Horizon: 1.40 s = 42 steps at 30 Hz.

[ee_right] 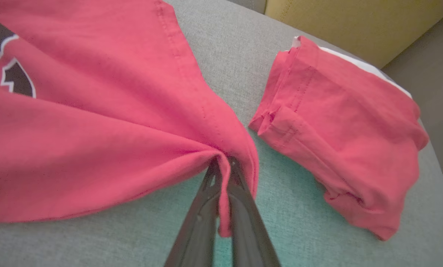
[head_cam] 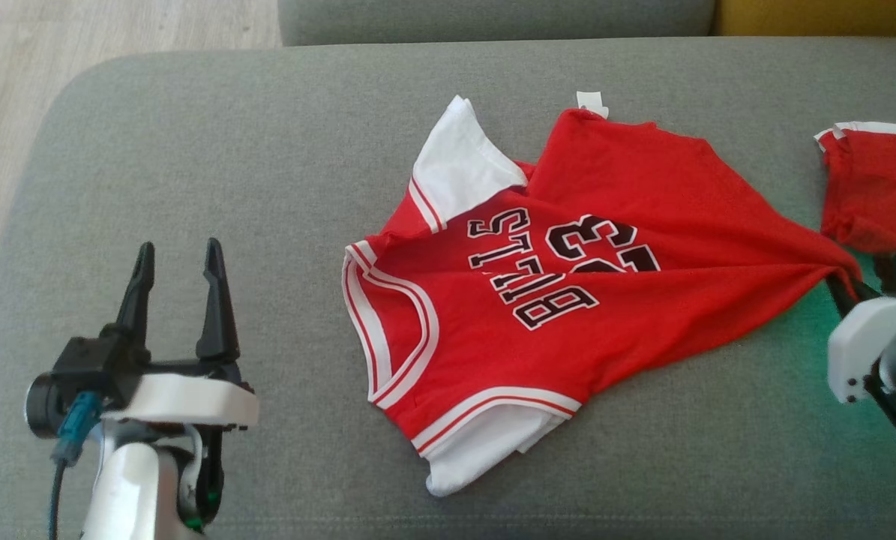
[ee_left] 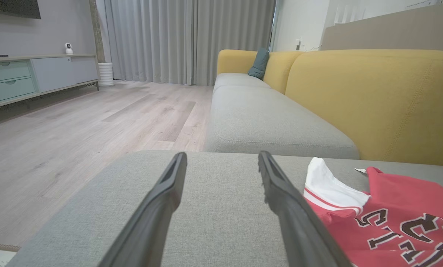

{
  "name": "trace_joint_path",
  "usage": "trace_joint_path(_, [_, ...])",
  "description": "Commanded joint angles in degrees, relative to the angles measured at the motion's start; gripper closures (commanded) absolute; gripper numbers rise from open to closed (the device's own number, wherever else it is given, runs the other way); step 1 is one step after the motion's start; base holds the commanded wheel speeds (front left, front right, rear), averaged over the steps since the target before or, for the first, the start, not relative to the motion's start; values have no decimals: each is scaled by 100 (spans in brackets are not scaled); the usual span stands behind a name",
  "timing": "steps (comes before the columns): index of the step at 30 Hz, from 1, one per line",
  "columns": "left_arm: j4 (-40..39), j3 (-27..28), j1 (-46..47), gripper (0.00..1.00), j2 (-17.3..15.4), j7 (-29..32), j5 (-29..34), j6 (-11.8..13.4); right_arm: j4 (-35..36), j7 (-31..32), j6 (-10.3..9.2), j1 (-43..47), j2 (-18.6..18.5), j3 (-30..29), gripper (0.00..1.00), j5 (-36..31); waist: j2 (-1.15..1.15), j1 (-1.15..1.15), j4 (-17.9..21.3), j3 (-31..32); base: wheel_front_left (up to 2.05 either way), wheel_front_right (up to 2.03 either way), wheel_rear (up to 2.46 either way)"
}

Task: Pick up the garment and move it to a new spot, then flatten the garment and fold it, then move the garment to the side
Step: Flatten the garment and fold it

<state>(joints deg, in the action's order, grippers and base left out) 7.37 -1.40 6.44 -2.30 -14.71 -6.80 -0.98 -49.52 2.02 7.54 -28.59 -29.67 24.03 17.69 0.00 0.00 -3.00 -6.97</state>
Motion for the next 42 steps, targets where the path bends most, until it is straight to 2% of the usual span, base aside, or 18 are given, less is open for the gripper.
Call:
trace_joint_path(1, [-187, 99, 206, 0, -58, -29, -49, 23, 114, -77, -5, 104, -20, -98, 0, 81, 0, 0, 12, -4, 0, 0, 0])
trace_joint_path(4, [-180, 47, 202, 0, -58, -29, -58, 24, 190, -164, -5, 166, 72, -247, 0, 143, 0, 0, 24, -3, 0, 0, 0])
trace_joint_path(6, [-183, 9, 211, 0, -58, -29, -60, 18, 348, -307, -5, 260, 264, -463, 0, 352, 0, 0, 47, 3, 0, 0, 0])
trace_joint_path(12, [-186, -6, 219, 0, -58, -29, -54, 22, 1347, -676, -5, 756, 821, -724, 0, 964, 0, 0, 150, 28, 0, 0, 0])
trace_joint_path(20, [-181, -15, 195, 0, -58, -29, -53, -22, 2926, -1014, -5, 1536, 1594, -558, 0, 1389, 0, 0, 121, 126, 0, 0, 0])
trace_joint_path(25, [-183, -143, 207, 0, -58, -29, -96, -1, 3145, -1034, -5, 1731, 1866, -375, 0, 1377, 0, 0, -150, 117, 0, 0, 0])
trace_joint_path(32, [-178, -291, 280, 0, -58, -29, -173, 49, 3141, -749, -5, 1196, 1650, -103, 0, 823, 0, 0, -738, -76, 0, 0, 0])
trace_joint_path(38, [-147, -489, 350, 0, -58, -29, -341, 124, 2924, -161, -5, 459, 1045, 690, 0, 439, 0, 0, -1292, -305, 0, 0, 0])
trace_joint_path(42, [-114, -601, 414, 0, -58, -29, -453, 187, 2728, 104, -5, -50, 577, 1346, 0, 452, 0, 0, -1636, -441, 0, 0, 0])
